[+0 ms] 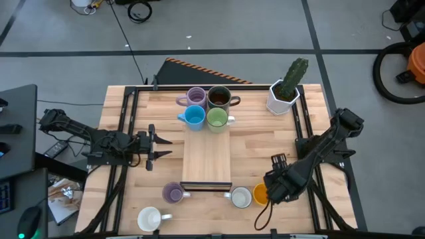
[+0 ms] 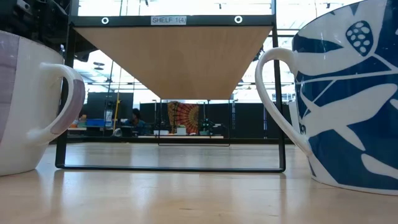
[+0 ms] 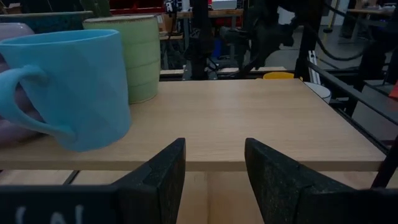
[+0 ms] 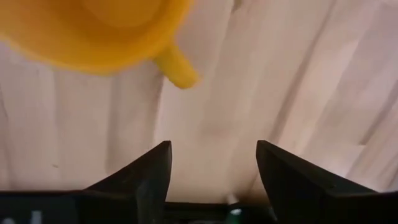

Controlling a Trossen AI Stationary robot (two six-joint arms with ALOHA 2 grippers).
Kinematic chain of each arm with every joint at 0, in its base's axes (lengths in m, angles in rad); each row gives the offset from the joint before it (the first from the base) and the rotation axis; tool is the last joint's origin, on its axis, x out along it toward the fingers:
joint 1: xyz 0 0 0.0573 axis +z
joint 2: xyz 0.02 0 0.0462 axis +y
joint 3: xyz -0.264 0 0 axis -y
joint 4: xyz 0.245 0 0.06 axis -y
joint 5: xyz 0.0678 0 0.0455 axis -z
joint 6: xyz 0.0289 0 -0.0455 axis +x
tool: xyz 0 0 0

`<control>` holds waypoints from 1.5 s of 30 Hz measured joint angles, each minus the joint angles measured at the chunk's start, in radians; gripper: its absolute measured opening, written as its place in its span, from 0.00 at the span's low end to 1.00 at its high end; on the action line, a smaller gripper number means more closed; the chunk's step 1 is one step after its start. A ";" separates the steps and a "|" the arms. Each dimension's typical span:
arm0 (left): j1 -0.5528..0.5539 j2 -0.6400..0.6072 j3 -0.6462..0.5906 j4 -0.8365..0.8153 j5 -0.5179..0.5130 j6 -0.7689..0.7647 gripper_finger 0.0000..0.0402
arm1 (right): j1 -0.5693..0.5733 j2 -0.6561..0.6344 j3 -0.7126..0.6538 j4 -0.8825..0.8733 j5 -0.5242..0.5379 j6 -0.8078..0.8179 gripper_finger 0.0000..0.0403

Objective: Place coffee mugs
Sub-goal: Put the yellow mug on the shelf

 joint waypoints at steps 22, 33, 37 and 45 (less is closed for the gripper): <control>0.000 0.000 0.000 0.003 0.000 -0.051 0.43 | -0.107 -0.080 -0.116 0.284 0.027 -0.534 0.59; 0.000 0.000 0.000 -0.006 0.000 -0.075 0.43 | -0.099 -0.080 -0.116 0.288 -0.022 -0.711 0.55; 0.000 0.000 0.000 -0.006 0.000 -0.077 0.43 | -0.091 -0.080 -0.116 0.289 -0.035 -0.695 0.53; 0.000 0.000 0.000 -0.007 0.000 -0.077 0.43 | -0.052 -0.079 -0.116 0.313 -0.060 -0.606 0.52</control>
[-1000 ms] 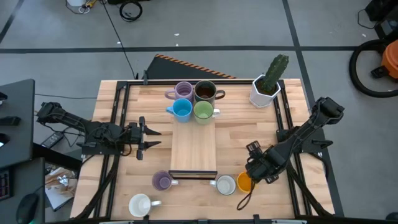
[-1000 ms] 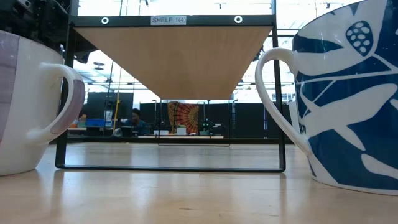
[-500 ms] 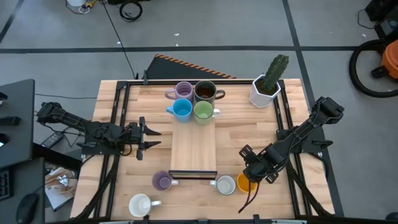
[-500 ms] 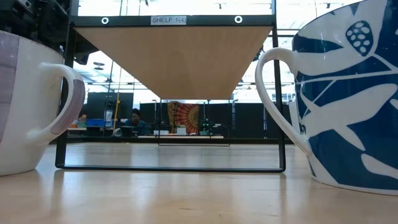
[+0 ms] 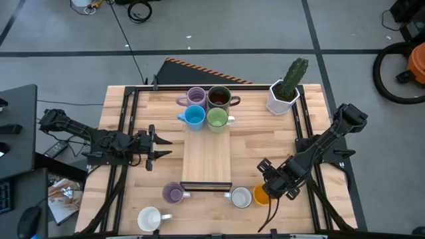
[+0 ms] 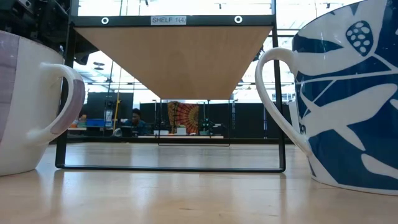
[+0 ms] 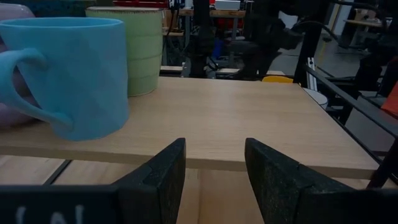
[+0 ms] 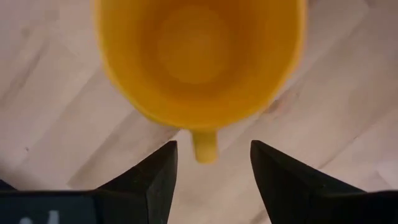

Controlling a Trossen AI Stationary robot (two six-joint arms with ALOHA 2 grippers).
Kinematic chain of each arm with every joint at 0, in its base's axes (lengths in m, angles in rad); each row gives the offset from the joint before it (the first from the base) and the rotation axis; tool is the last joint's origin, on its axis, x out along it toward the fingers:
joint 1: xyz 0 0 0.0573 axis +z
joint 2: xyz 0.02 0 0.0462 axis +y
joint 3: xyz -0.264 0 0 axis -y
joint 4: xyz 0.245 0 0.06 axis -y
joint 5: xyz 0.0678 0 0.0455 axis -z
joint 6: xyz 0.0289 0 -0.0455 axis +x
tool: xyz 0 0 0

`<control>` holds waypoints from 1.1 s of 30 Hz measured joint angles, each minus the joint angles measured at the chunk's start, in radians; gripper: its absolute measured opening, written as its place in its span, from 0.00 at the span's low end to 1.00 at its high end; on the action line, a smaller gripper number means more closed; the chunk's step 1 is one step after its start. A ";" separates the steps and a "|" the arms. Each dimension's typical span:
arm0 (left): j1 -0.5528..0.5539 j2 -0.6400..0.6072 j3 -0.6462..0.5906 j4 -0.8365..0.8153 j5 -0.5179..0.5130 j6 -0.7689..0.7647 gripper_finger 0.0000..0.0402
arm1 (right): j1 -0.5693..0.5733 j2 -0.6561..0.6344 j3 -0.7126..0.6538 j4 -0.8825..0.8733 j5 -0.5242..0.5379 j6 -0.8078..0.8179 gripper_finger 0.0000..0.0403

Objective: Place coffee mugs
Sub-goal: Put the yellow mug on the shelf

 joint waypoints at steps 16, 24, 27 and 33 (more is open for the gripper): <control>0.000 0.000 0.000 -0.006 0.000 -0.009 0.43 | 0.030 0.098 0.008 0.052 -0.059 0.131 0.48; 0.000 0.000 0.000 -0.007 0.000 -0.017 0.43 | 0.094 0.096 0.026 0.097 -0.100 0.357 0.43; 0.000 0.000 0.000 -0.007 0.000 -0.017 0.43 | 0.111 0.097 0.026 0.106 -0.087 0.446 0.43; 0.000 0.000 0.000 -0.007 0.000 -0.016 0.43 | 0.132 0.103 0.026 0.170 -0.036 0.650 0.43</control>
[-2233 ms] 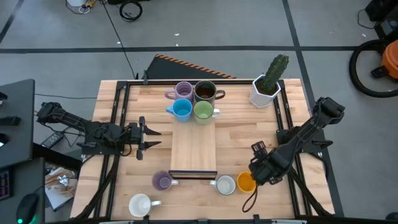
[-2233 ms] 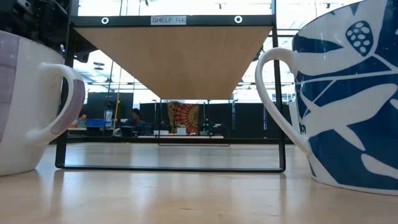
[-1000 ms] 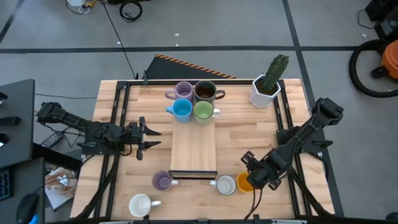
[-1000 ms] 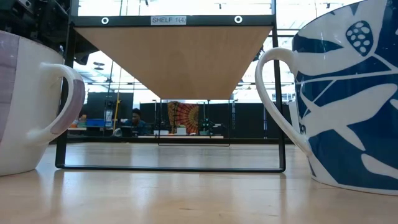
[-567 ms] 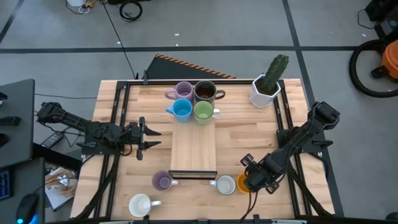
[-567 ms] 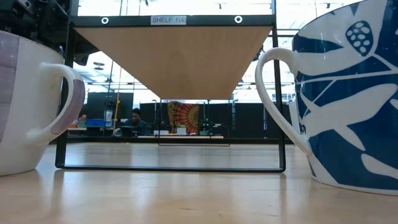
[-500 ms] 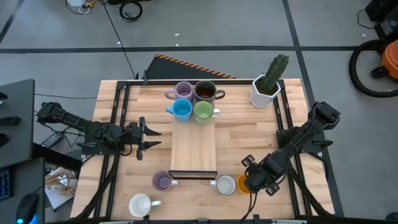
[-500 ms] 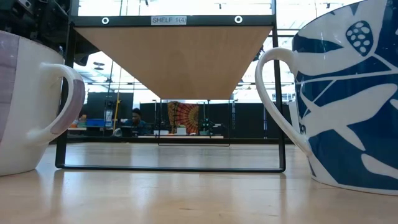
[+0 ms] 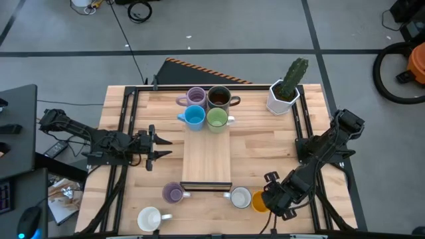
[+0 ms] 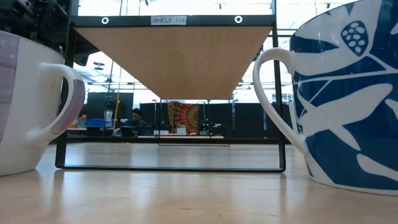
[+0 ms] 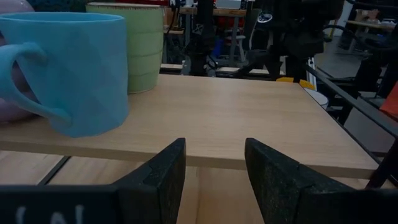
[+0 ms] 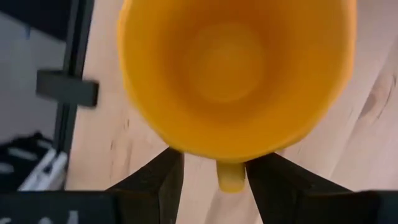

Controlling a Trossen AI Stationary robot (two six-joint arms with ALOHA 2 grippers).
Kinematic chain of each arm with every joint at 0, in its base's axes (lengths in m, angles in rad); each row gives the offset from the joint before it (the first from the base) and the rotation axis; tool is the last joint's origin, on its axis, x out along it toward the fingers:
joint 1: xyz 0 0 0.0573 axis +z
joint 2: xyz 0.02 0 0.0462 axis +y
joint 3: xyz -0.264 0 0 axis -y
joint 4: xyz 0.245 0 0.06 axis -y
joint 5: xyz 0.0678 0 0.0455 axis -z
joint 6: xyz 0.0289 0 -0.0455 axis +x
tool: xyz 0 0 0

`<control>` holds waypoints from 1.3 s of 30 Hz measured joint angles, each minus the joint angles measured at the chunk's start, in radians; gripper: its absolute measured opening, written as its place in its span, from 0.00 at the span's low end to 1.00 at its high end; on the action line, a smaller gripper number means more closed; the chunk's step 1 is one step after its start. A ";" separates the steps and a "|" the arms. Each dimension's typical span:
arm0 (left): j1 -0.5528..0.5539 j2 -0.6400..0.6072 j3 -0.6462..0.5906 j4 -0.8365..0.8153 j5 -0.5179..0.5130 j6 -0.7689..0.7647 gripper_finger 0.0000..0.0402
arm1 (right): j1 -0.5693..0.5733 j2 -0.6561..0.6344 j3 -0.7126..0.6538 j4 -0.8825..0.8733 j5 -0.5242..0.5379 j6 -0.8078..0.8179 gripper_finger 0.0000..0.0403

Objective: Place coffee mugs
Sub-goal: Put the yellow mug on the shelf

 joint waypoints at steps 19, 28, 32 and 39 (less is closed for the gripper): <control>0.000 0.000 0.000 -0.006 0.000 0.010 0.43 | 0.009 0.078 0.000 -0.002 0.007 0.226 0.38; 0.000 0.000 0.000 -0.009 0.000 0.006 0.43 | 0.007 0.078 0.000 0.000 0.007 0.223 0.14; 0.000 0.000 0.000 -0.017 0.000 -0.012 0.43 | 0.007 0.078 0.000 -0.004 -0.005 0.223 0.13; 0.000 0.000 0.000 -0.023 0.000 -0.037 0.43 | 0.002 0.076 0.000 -0.051 -0.010 0.222 0.13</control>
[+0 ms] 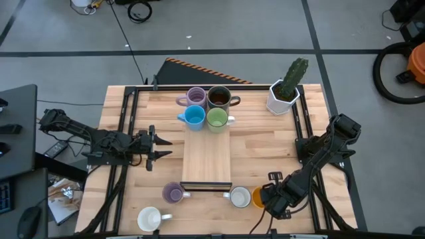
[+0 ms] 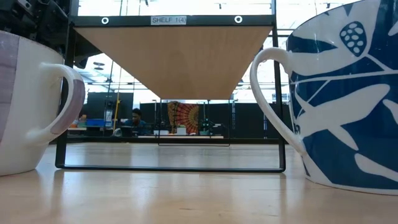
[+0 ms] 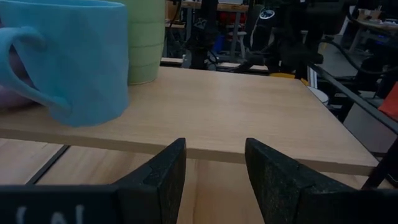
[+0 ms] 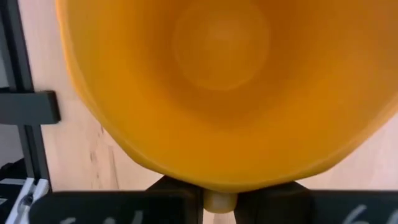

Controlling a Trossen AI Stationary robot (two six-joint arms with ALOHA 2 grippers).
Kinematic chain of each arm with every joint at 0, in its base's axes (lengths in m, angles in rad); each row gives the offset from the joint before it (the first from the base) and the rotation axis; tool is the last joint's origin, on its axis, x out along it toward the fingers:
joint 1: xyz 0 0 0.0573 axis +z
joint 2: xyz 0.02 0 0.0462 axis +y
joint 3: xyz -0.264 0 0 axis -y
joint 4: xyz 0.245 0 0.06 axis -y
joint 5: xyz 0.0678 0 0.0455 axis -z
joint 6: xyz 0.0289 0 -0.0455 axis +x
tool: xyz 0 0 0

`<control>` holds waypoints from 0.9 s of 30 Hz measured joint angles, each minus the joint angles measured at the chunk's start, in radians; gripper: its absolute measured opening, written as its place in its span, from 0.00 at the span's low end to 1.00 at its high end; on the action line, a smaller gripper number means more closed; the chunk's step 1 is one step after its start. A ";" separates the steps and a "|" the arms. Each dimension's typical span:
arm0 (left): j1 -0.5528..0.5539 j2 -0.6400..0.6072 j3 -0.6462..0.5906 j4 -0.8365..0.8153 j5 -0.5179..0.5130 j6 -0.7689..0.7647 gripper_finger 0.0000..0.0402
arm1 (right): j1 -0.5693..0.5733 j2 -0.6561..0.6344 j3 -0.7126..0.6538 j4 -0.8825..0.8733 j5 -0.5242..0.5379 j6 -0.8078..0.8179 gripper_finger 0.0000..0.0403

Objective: Place coffee mugs
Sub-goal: Put the yellow mug on the shelf

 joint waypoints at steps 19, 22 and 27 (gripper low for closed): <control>0.000 0.000 0.000 -0.001 0.000 -0.006 0.43 | -0.022 -0.140 -0.002 -0.185 0.009 0.057 0.13; 0.000 0.000 0.000 -0.001 0.000 -0.007 0.43 | -0.046 -0.186 -0.002 -0.246 0.013 0.076 0.13; 0.000 0.000 0.000 -0.002 0.000 -0.010 0.43 | -0.110 -0.270 -0.002 -0.318 0.027 0.089 0.13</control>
